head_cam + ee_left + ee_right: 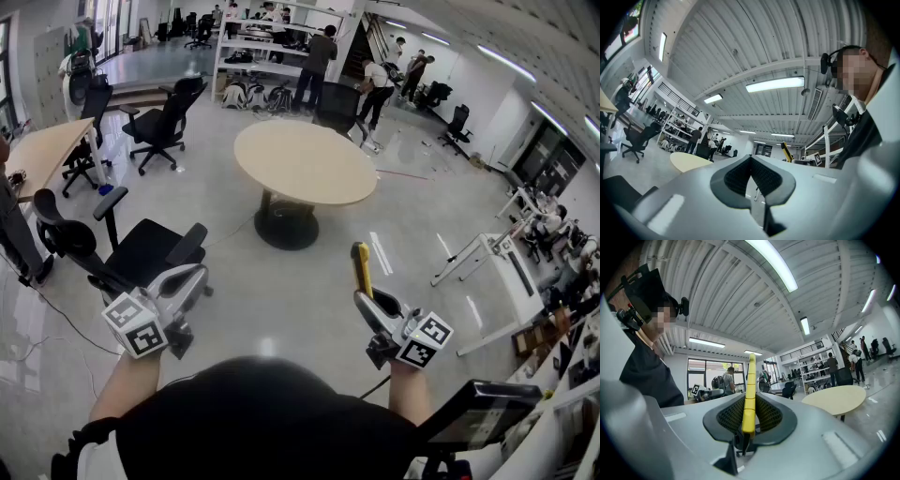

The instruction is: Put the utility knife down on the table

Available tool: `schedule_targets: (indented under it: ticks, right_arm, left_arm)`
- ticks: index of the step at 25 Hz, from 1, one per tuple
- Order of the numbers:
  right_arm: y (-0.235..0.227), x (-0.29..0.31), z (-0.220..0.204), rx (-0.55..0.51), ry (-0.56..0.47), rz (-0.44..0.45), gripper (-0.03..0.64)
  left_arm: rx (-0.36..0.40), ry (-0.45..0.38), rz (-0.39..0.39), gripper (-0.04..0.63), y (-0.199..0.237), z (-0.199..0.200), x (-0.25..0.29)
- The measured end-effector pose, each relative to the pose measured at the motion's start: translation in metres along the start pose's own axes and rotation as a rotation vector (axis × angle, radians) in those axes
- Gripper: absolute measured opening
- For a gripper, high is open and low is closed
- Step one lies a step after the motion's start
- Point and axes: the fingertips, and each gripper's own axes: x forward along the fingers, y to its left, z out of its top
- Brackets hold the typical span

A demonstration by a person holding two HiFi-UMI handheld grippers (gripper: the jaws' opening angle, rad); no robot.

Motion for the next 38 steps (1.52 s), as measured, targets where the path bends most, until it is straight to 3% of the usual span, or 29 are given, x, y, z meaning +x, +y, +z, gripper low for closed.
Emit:
schedule_targets:
  ticks: [14, 20, 32, 38]
  right_arm:
    - [-0.042, -0.030, 0.011, -0.014, -0.005, 0.008, 0.072]
    - [-0.058, -0.074, 0.018, -0.010, -0.007, 0.030, 0.074]
    - [-0.117, -0.187, 0.008, -0.020, 0.007, -0.036, 0.074]
    - [-0.144, -0.198, 0.000, 0.012, 0.006, -0.074, 0.074]
  left_arm:
    - [0.014, 0.003, -0.012, -0.002, -0.022, -0.017, 0.047]
    - [0.010, 0.025, -0.029, -0.002, -0.058, -0.031, 0.084]
    - [-0.010, 0.113, -0.111, -0.002, -0.146, -0.087, 0.189]
    - [-0.025, 0.161, -0.145, -0.002, -0.145, -0.101, 0.223]
